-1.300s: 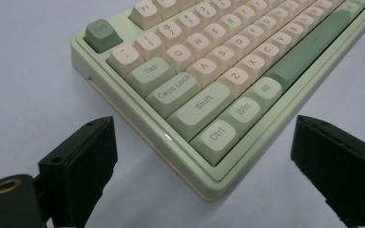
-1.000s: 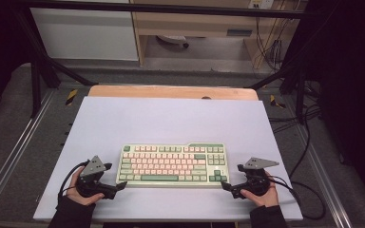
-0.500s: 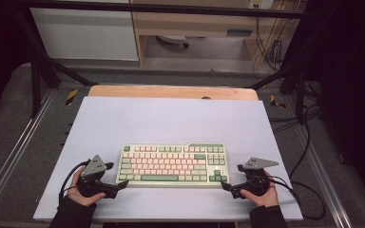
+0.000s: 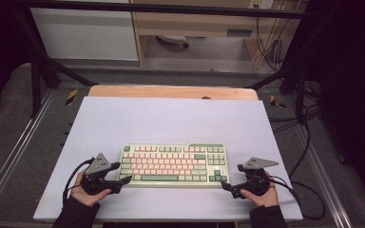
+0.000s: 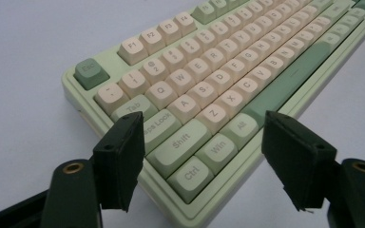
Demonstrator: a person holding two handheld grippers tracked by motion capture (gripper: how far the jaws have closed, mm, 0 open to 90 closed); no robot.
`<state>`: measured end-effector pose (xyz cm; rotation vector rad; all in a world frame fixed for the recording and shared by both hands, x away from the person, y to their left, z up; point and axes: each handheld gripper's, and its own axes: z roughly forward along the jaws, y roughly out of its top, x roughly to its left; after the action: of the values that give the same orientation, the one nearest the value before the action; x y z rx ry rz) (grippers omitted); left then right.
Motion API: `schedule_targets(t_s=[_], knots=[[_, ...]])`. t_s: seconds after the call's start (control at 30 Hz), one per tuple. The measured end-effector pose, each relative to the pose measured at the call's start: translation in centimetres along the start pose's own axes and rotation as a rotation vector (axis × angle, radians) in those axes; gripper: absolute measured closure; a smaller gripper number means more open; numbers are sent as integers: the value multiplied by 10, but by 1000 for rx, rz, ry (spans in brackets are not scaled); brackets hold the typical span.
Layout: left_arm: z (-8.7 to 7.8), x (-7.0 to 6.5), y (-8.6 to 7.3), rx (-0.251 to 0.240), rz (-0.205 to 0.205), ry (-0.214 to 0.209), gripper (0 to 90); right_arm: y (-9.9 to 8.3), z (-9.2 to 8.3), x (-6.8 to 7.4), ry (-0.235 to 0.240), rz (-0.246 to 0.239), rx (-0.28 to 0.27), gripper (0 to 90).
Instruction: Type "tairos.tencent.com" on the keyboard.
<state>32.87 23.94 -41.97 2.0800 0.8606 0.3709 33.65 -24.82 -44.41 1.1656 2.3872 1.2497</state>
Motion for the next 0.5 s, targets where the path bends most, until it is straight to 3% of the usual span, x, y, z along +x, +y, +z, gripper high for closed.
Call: schedule_targets(t_s=[0.5], knots=[[8, -12, 16, 8, -15, -26, 604, 0, 0, 0, 0, 3, 2, 8]])
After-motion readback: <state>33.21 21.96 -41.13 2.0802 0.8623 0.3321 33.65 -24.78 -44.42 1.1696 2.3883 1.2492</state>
